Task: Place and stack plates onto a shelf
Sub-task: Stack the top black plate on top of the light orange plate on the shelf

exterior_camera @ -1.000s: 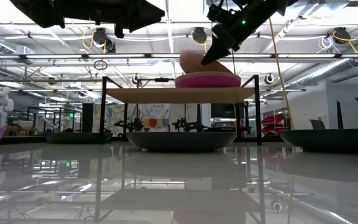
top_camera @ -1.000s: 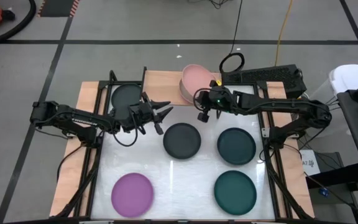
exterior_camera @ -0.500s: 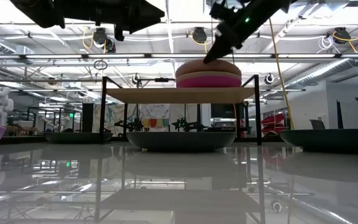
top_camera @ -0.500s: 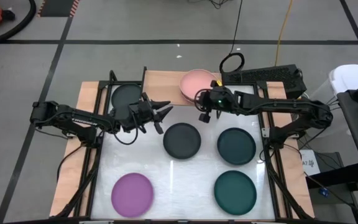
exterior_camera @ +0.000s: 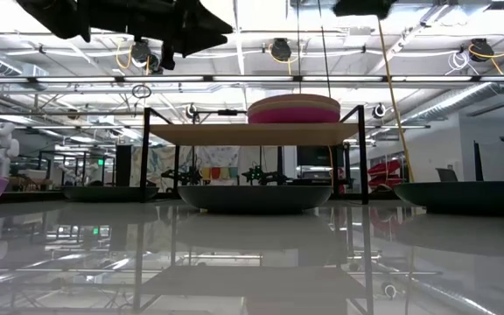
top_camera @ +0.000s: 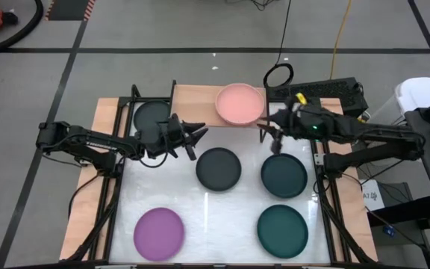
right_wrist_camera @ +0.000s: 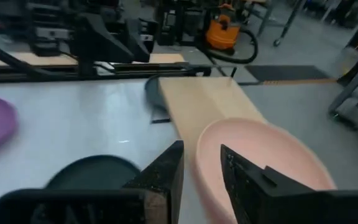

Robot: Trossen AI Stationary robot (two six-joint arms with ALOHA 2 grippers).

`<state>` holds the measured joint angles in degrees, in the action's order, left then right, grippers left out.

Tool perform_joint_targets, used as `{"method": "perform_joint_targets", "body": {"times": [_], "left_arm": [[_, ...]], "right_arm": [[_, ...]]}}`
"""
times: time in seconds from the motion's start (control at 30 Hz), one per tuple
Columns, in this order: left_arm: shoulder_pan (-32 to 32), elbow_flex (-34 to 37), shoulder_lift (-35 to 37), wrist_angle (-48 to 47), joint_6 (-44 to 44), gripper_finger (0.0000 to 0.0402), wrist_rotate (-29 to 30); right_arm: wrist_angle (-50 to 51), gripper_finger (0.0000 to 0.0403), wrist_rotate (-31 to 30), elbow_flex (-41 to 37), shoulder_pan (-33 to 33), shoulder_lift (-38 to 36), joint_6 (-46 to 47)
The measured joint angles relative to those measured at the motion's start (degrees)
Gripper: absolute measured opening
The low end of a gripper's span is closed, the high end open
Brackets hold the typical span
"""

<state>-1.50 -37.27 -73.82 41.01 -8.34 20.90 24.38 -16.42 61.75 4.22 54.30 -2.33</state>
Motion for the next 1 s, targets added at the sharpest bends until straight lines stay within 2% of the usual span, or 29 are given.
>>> {"method": "perform_joint_targets", "body": {"times": [0.07,0.2,0.37,0.6,0.7,0.8,0.9,1.0], "left_arm": [[0.6,-1.6,0.0,-3.8,0.7,0.0120,0.2],[1.5,-6.5,0.0,-15.5,0.6,0.0120,2.4],[3.0,-11.9,-0.1,-32.7,-5.0,0.0120,8.1],[3.7,-19.5,-0.2,-70.0,-30.0,0.0120,20.6],[3.4,-20.2,-0.2,-80.3,-40.3,0.0120,23.8],[1.4,-20.2,-0.2,-90.0,-48.0,0.0120,24.2],[-1.8,-19.4,-0.8,-95.8,-53.2,0.0120,24.2],[-3.8,-16.6,-1.1,-92.9,-52.5,0.0120,23.3]], "right_arm": [[0.3,0.0090,0.0,-2.8,-1.9,-3.5,0.9],[-6.3,0.0090,0.0,-10.2,-4.2,-10.0,-0.7],[-14.2,0.0090,0.0,-19.6,-5.3,-16.1,-1.4],[-16.3,0.0091,0.1,-30.4,-5.9,-20.6,-1.4],[-16.4,0.0091,0.2,-32.7,-6.2,-21.6,-1.3],[-16.8,0.0091,0.2,-33.2,-6.2,-21.9,-1.7],[-17.5,0.0091,0.2,-33.2,-6.2,-22.4,-1.7],[-17.5,0.0091,0.2,-33.2,-6.2,-22.6,-1.8]]}}
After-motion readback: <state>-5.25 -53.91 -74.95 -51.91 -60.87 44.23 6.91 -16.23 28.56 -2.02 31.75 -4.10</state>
